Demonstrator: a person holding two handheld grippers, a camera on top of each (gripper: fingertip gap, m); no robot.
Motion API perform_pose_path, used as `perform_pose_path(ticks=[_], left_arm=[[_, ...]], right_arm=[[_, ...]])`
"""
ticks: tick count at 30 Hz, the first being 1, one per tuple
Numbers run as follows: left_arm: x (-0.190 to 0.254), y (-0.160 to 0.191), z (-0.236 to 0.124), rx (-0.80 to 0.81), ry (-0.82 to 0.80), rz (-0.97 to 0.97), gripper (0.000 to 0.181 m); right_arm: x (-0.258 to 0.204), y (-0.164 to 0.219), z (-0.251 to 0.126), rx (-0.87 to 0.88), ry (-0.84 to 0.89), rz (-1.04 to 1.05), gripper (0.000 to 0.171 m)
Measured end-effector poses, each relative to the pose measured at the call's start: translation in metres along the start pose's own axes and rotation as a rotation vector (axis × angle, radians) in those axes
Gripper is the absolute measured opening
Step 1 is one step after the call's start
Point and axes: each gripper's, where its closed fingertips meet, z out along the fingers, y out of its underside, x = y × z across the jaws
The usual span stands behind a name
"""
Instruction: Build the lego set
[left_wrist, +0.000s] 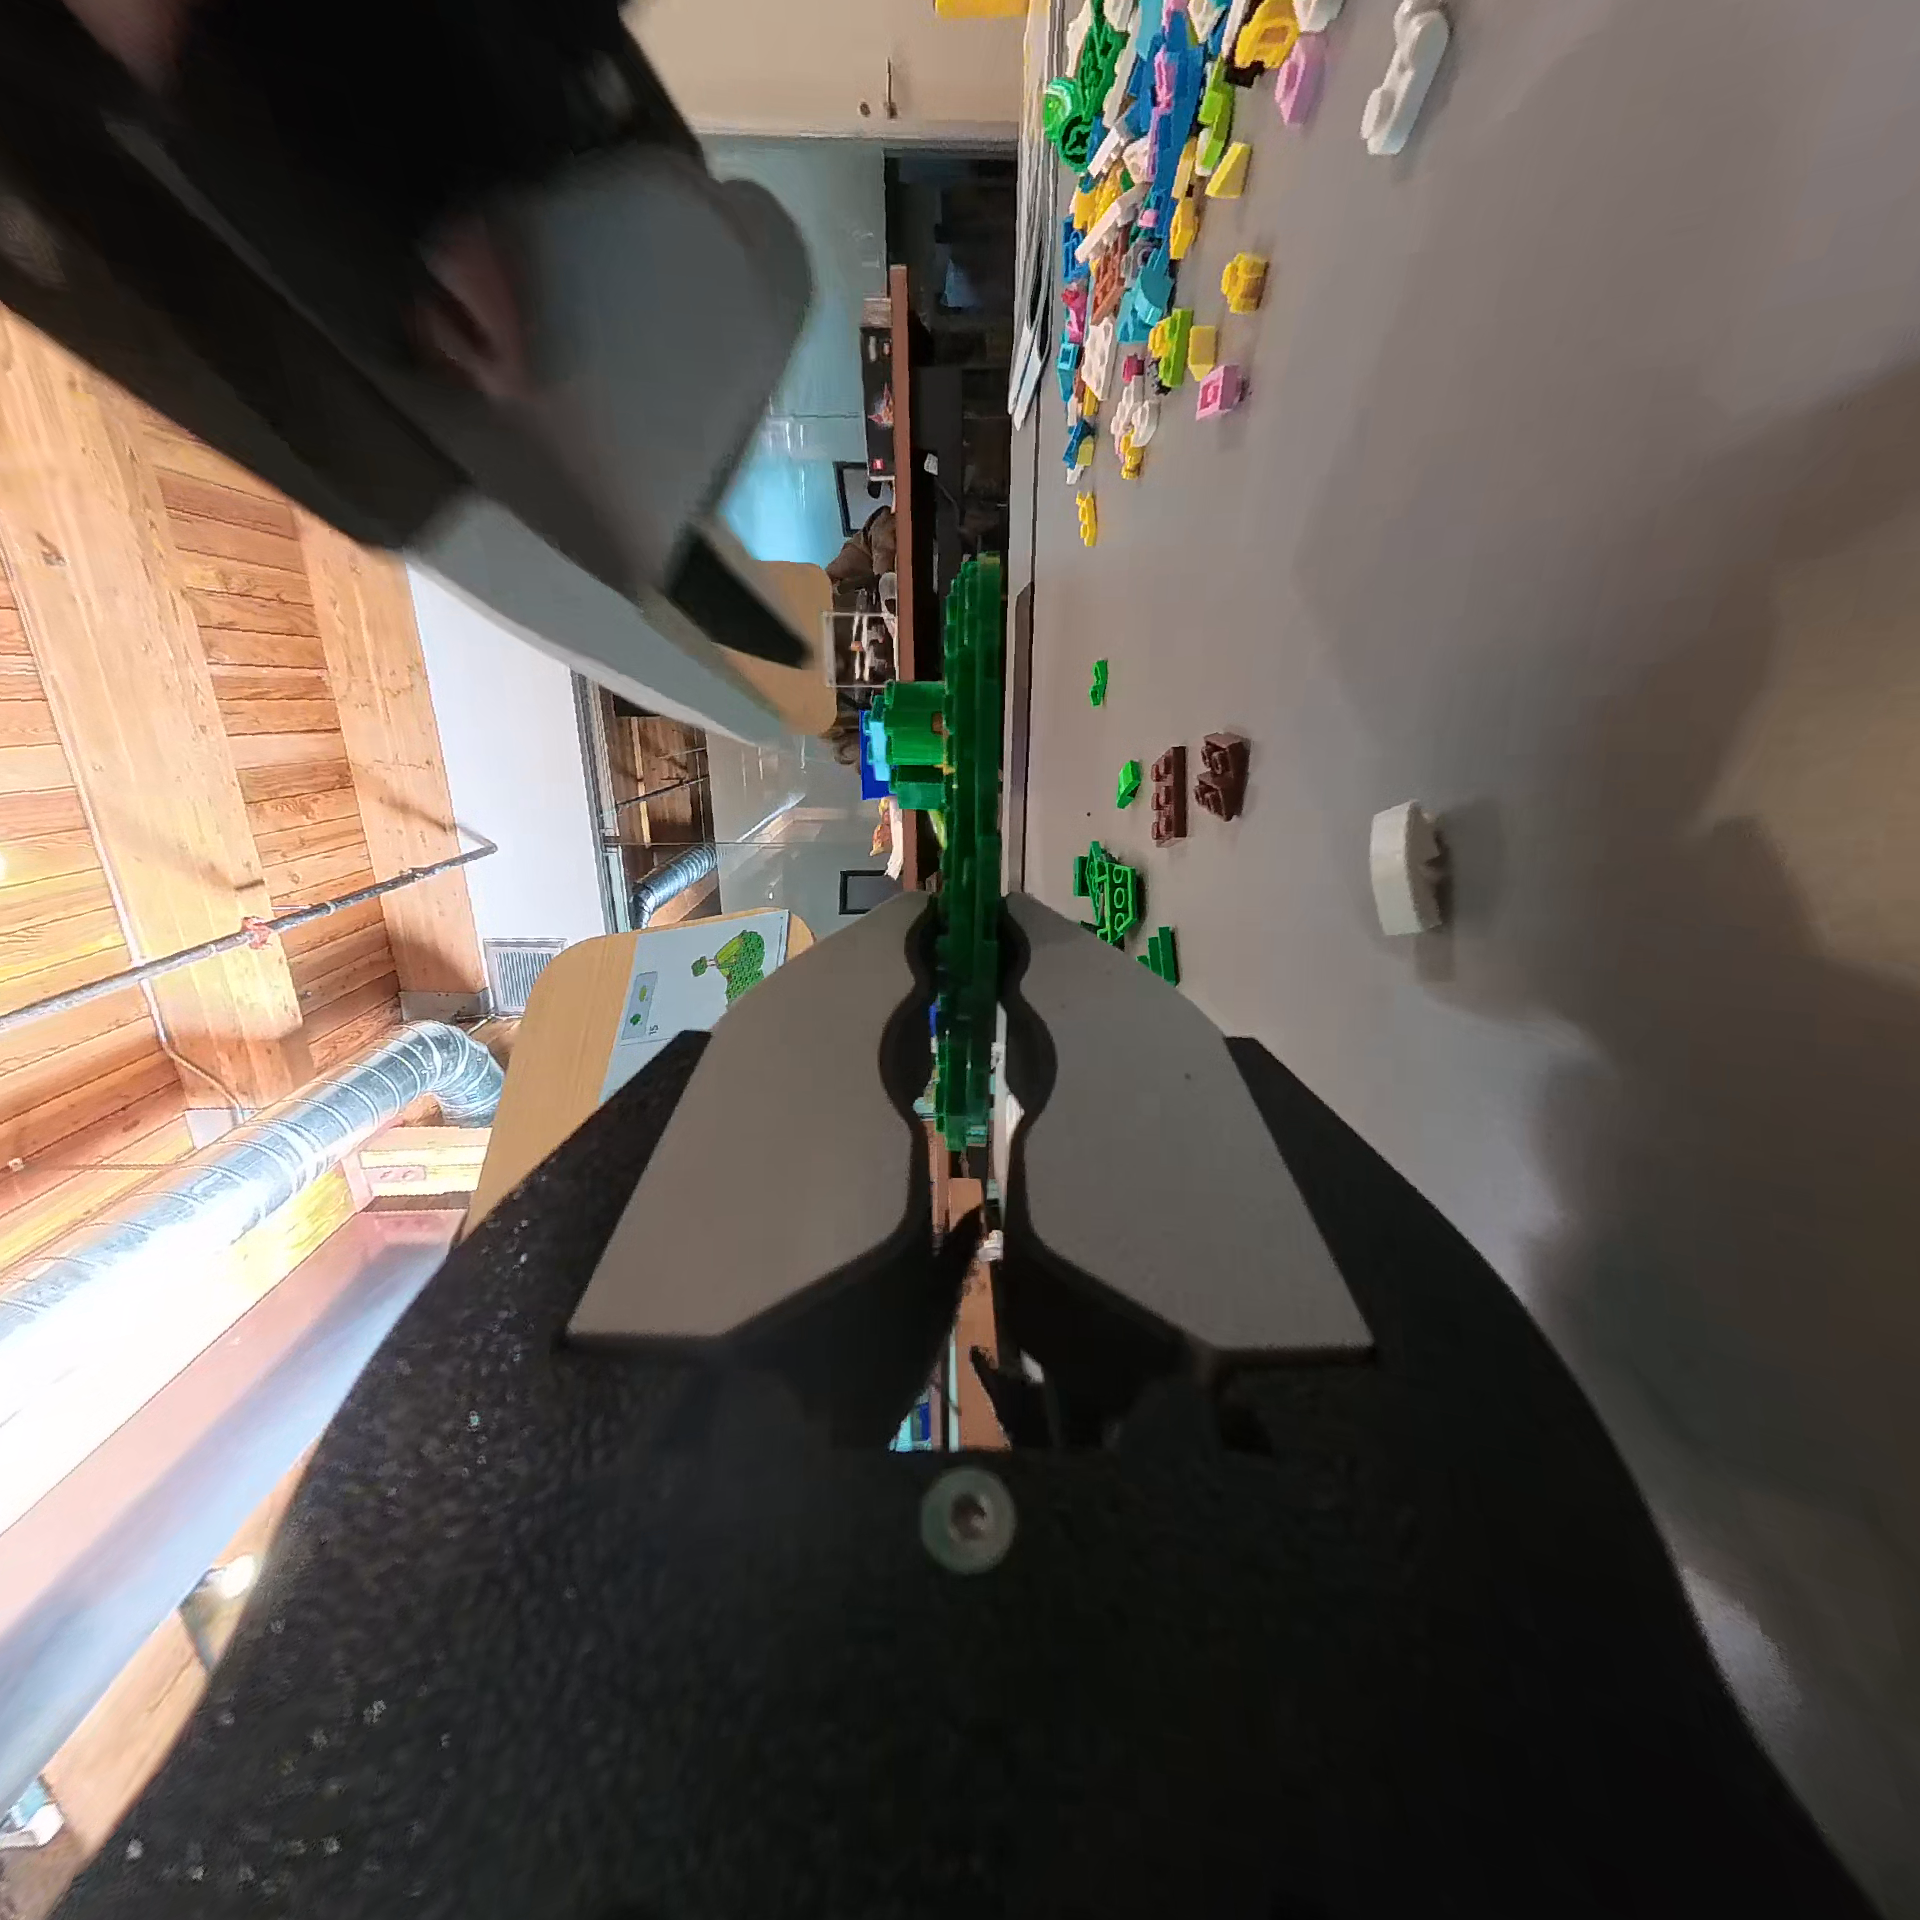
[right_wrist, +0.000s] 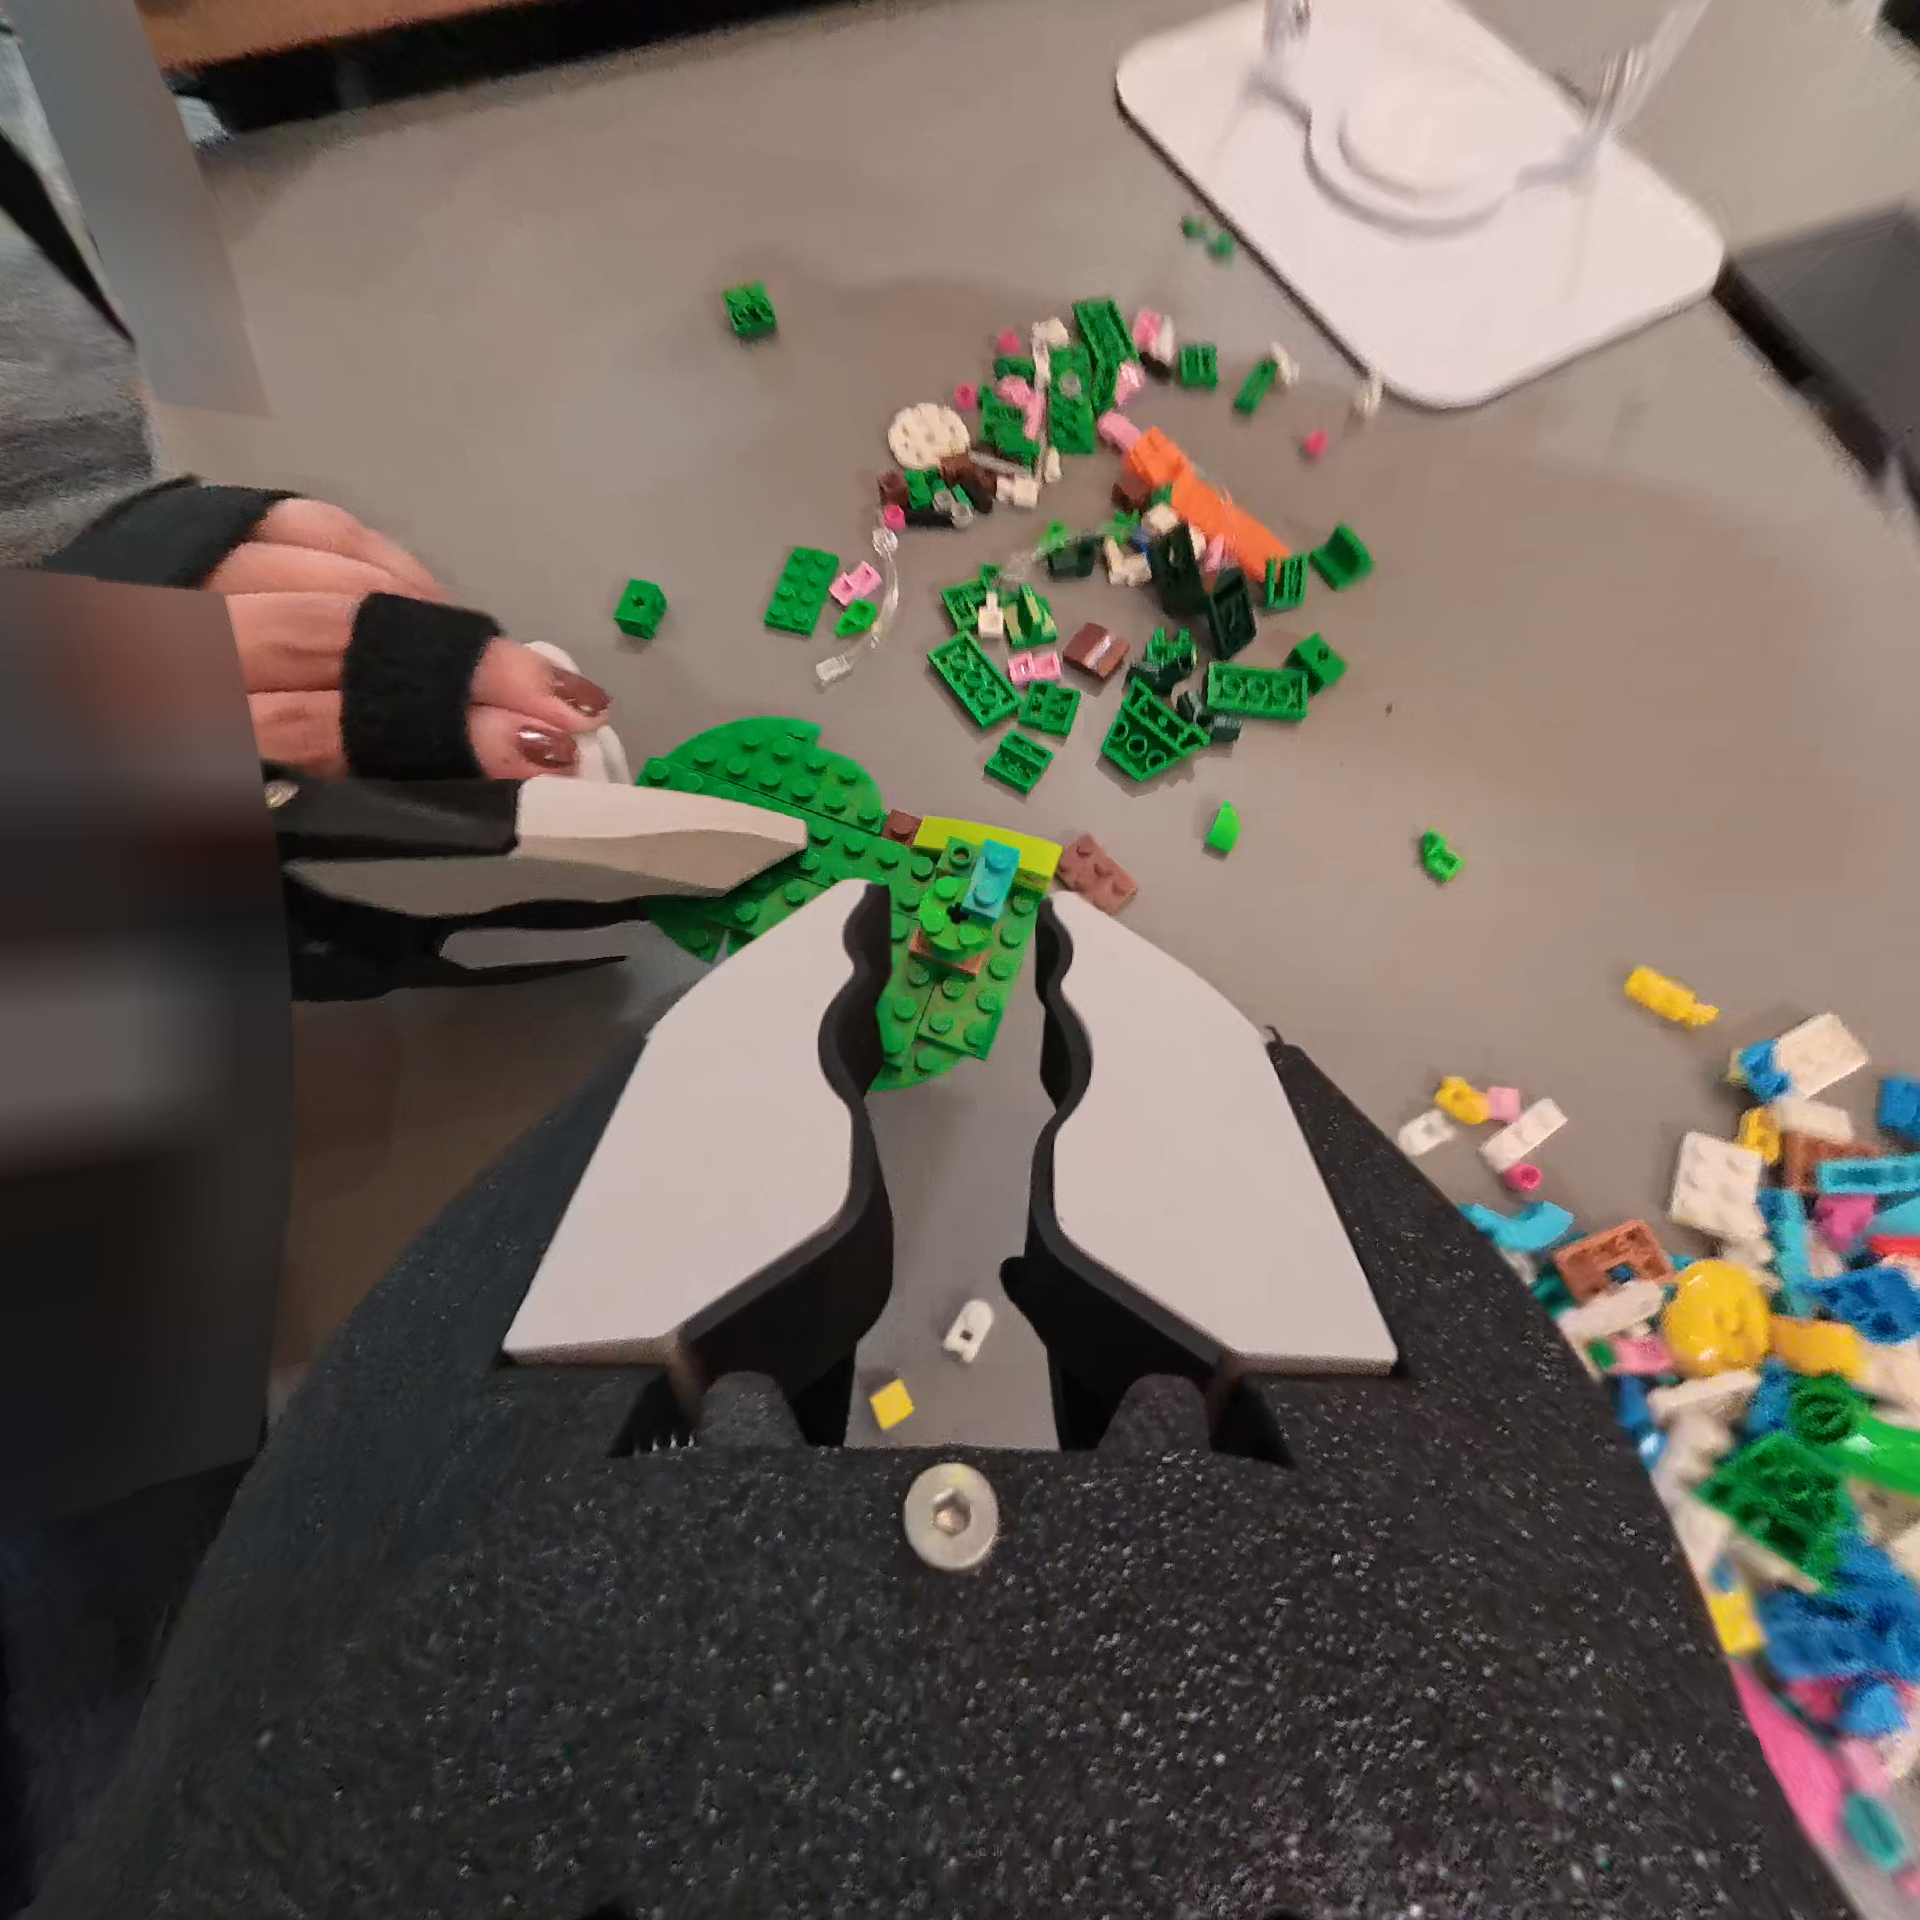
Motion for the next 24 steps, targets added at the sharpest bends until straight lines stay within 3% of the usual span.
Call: perform_pose_path(ticks=[5,7,10,13,17,24], left_arm=[[0.0,0.0,0.0,0.023,0.021,-0.05,0.008],[-0.001,-0.001,-0.001,0.043,0.025,-0.086,0.008],[-0.003,-0.002,-0.002,0.071,0.036,-0.136,0.008],[-0.003,-0.005,-0.004,0.094,0.038,-0.139,0.008],[-0.001,-0.01,-0.005,0.115,0.038,-0.115,0.008],[0.0,-0.014,-0.007,0.136,0.042,-0.106,0.008]], right_arm=[[0.008,0.0,-0.03,0.132,0.059,-0.467,0.04],[0.009,0.012,-0.031,0.141,0.1,-0.736,0.05],[0.006,0.026,-0.019,0.19,0.18,-1.036,0.051],[0.01,0.031,-0.004,0.192,0.243,-1.137,0.063],[0.009,0.021,0.001,0.306,0.323,-1.269,0.059],[0.003,0.021,0.014,0.337,0.4,-1.427,0.046]])
